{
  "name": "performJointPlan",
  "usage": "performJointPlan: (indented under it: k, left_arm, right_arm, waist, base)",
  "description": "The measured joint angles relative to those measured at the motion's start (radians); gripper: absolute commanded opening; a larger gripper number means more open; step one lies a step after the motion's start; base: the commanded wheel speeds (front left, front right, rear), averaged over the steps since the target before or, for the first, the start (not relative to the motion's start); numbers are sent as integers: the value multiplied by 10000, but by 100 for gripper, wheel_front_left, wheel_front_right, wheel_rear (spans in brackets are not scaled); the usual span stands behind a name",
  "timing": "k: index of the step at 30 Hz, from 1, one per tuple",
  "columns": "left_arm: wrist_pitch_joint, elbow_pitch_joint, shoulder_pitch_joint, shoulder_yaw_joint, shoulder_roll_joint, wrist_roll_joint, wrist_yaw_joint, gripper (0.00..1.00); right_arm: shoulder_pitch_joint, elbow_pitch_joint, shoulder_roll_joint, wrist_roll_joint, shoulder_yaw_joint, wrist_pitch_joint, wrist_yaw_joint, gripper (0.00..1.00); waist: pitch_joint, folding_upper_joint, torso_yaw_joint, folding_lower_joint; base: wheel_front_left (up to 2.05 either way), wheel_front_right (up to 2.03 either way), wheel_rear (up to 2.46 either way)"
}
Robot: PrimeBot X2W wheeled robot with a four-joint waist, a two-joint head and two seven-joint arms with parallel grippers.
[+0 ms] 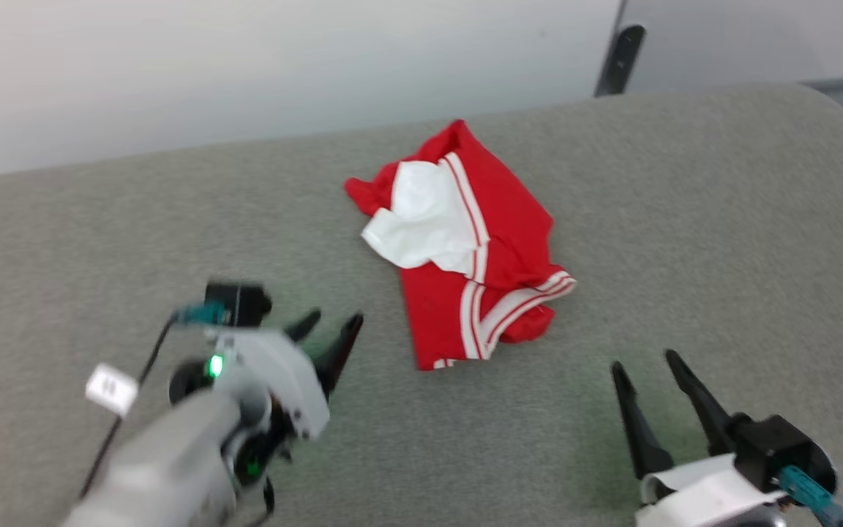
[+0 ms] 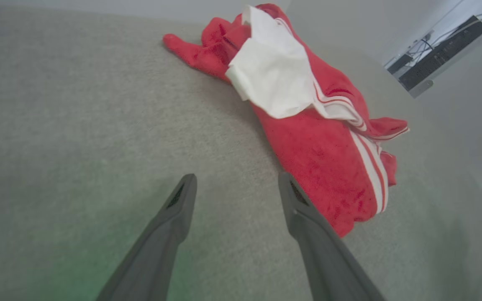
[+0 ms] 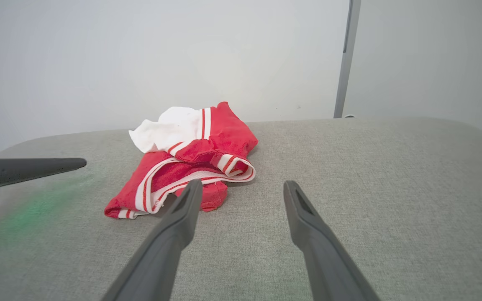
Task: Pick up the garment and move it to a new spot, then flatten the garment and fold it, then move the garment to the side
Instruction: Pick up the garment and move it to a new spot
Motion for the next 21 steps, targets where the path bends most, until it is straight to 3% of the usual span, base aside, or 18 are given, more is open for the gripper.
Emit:
performJointPlan:
  k: [4, 10, 11, 15, 21]
  left_arm:
    - [-721, -397, 1471, 476, 107, -485, 25, 100]
    - [-915, -974, 2941, 1661, 389, -648, 259, 100]
    - [-945, -1398, 3483, 2598, 516, -186, 504, 100]
    - [-953, -2671, 5042, 4591, 520, 1319, 1116, 100]
    - [-955, -4583, 7259, 6964, 113, 4050, 1747, 100]
  right_arm:
    - [578, -194, -268, -4, -616, 291, 0, 100]
    - [1298, -570, -487, -8, -1005, 621, 0, 100]
    - [1539, -752, -525, -8, -1164, 713, 0, 100]
    - [1816, -1078, -581, 4, -1444, 949, 0, 100]
    - [1919, -1348, -656, 6, -1714, 1202, 0, 100]
  waist:
    - [-321, -1, 613, 0]
    - [-604, 0, 1182, 0]
    - [-734, 0, 1353, 0]
    - [-1005, 0, 1611, 0]
    - [-1360, 0, 1807, 0]
  base:
    - [0, 0, 0]
    - [0, 0, 0]
    - [0, 0, 0]
    - [0, 0, 0]
    - [0, 0, 0]
